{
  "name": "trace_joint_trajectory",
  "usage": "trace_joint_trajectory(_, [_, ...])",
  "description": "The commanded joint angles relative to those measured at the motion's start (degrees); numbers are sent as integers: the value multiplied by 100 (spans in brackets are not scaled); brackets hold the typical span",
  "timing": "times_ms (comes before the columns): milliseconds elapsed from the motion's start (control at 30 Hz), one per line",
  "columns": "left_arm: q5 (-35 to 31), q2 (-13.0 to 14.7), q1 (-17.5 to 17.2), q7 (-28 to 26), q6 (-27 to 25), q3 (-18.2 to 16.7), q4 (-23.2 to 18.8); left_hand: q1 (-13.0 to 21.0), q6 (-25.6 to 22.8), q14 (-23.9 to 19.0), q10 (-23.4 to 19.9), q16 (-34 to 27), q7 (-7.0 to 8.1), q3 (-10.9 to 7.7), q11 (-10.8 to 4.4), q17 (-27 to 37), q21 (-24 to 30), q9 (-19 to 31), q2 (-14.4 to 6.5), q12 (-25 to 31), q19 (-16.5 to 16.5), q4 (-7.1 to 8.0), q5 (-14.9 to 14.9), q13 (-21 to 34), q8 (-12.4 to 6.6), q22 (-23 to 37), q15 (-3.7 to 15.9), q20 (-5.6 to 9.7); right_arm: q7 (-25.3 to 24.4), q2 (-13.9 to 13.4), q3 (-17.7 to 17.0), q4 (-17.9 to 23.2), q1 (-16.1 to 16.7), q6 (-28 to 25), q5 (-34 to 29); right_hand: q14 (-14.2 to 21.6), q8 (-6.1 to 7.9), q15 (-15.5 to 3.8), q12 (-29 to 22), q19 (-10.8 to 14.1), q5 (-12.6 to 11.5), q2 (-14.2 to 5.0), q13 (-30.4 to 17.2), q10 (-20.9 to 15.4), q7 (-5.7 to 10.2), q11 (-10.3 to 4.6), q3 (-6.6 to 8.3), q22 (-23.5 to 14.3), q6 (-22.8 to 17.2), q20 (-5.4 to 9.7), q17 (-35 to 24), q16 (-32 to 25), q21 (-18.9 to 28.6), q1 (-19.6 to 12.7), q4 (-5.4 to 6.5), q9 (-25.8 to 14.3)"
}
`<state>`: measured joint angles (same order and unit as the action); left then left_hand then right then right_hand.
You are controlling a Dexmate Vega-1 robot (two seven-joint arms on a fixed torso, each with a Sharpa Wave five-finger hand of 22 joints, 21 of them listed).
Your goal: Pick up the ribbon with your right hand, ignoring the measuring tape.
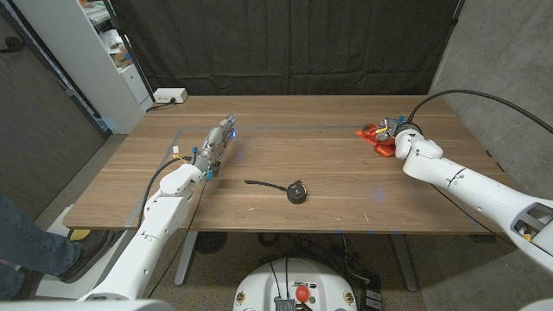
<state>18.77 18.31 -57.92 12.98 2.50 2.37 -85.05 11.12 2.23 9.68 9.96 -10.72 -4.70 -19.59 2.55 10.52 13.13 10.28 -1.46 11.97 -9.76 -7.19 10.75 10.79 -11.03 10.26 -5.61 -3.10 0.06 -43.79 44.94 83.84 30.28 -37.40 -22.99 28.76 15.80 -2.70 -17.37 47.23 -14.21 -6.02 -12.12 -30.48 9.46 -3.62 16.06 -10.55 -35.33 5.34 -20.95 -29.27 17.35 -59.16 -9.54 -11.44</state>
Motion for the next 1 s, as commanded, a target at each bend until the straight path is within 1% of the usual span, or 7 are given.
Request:
trace_joint_trajectory(33, [19, -25, 77, 65, 53, 8, 139, 13, -31, 414, 55, -30, -36, 3, -51, 16, -25, 6, -39, -7, -913, -25, -26, 15, -10, 16, -16, -42, -259, 178, 264, -65, -42, -482, -508, 312, 109, -542, -153, 198, 109, -80, -80, -375, 38, -177, -45, -70, -361, 281, -383, -377, 144, -266, 18, -38])
trace_joint_trajectory(200, [21, -47, 129, 97, 65, 33, 215, 12, -36, 414, 61, -30, -37, 2, -50, 16, -33, 6, -43, -9, -916, -25, -26, 16, -9, 17, -18, -45, -473, 238, 225, -43, 35, -638, -583, 900, 287, -801, -442, 504, 205, -210, -201, -982, -60, -241, -49, -208, -898, 459, -833, -818, 469, -617, 12, -112])
trace_joint_trajectory(233, [15, -51, 140, 96, 71, 38, 229, 12, -35, 413, 59, -31, -38, 2, -50, 17, -34, 7, -44, -8, -915, -25, -26, 16, -8, 17, -16, -42, -495, 230, 212, -27, 50, -635, -580, 965, 368, -833, -488, 554, 227, -222, -235, -1050, -28, -285, -57, -271, -1063, 496, -938, -879, 570, -683, 19, -158])
trace_joint_trajectory(300, [18, -58, 162, 113, 71, 48, 258, 11, -41, 410, 67, -32, -41, 2, -46, 17, -37, 7, -45, -11, -914, -24, -26, 16, -10, 17, -13, -44, -559, 223, 147, 7, 97, -619, -534, 1134, 450, -882, -559, 625, 250, -226, -281, -1161, -79, -303, -69, -348, -1201, 529, -1064, -987, 699, -766, 18, -216])
trace_joint_trajectory(500, [11, -78, 217, 145, 88, 73, 340, 10, -41, 433, 70, -23, -41, 3, -43, 17, -42, 7, -47, -12, -912, -25, -27, 17, -7, 18, -15, -43, -673, 205, 29, 94, 176, -575, -441, 1355, 590, -944, -660, 761, 290, -241, -387, -1244, -121, -330, -65, -542, -1371, 594, -1344, -1145, 1005, -1002, -2, -356])
trace_joint_trajectory(533, [14, -83, 224, 150, 89, 74, 353, 10, -43, 433, 69, -23, -42, 3, -44, 17, -43, 7, -47, -11, -912, -25, -27, 17, -8, 18, -17, -45, -696, 207, 18, 103, 184, -579, -437, 1390, 612, -956, -750, 743, 301, -239, -425, -1402, -118, -313, -62, -602, -1364, 593, -1399, -1142, 1078, -1057, 3, -400])
trace_joint_trajectory(1000, [34, -125, 335, 248, 142, 97, 535, 8, -47, 438, 84, -23, -49, 3, -44, 18, -59, 8, -53, -14, -913, -26, -27, 20, -4, 19, -8, -54, -1005, 115, -227, 455, 362, -558, -339, 1813, 810, -1047, -1018, 830, 356, -209, -631, -1683, -149, -350, -83, -817, -1528, 668, -1688, -1117, 1530, -1275, 51, -651])
